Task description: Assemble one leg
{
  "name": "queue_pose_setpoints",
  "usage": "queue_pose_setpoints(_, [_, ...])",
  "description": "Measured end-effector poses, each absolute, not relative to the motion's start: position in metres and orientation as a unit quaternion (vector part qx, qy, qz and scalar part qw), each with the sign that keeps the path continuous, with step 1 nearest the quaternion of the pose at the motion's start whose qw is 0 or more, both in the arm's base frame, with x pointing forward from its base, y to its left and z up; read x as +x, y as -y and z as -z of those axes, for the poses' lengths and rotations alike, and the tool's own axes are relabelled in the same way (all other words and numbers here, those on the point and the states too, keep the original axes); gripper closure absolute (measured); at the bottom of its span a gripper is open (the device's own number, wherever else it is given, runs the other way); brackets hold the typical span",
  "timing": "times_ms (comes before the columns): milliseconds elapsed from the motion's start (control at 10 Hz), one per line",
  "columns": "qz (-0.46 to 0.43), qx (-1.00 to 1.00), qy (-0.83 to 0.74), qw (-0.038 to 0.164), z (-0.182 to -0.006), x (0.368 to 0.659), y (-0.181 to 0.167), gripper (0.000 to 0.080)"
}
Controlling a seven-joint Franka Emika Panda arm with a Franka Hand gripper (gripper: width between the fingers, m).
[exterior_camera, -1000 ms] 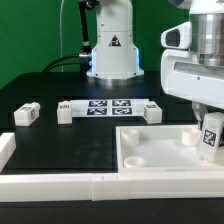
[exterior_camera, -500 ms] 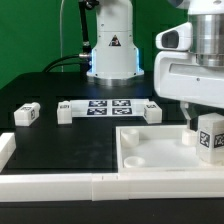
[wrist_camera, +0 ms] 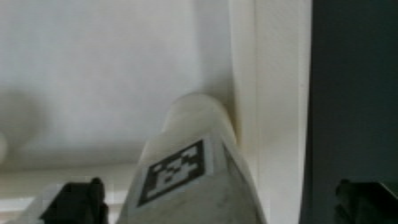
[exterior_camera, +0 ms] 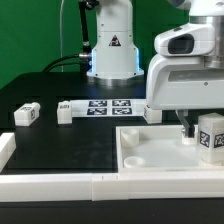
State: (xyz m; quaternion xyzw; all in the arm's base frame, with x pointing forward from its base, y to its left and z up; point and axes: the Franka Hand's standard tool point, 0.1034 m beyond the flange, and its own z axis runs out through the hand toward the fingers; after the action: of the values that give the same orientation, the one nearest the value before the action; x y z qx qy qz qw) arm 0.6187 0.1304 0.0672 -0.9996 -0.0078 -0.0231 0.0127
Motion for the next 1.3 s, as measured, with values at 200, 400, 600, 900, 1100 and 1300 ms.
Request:
queue_pose_setpoints(200, [0.02,-0.989,0.144,-0.004,-0.0679,0.6182,-0.1305,0.015])
queue_pose_setpoints(400, [0.02,-0.988,0.151,-0.005,-0.0673,0.618,-0.1295,0.0278])
queue_pose_setpoints(600, [0.02,-0.988,0.15,-0.005,-0.0673,0.6184,-0.1277,0.0508])
queue_pose_setpoints(900, [0.02,-0.991,0.132,-0.005,-0.0673,0.6184,-0.1276,0.0508])
queue_pose_setpoints(1100, [0.024,-0.999,-0.028,0.008,-0.0677,0.6199,-0.1267,0.0508])
queue_pose_setpoints(1300, [0.021,-0.983,-0.182,0.016,-0.0667,0.6199,-0.1266,0.0507])
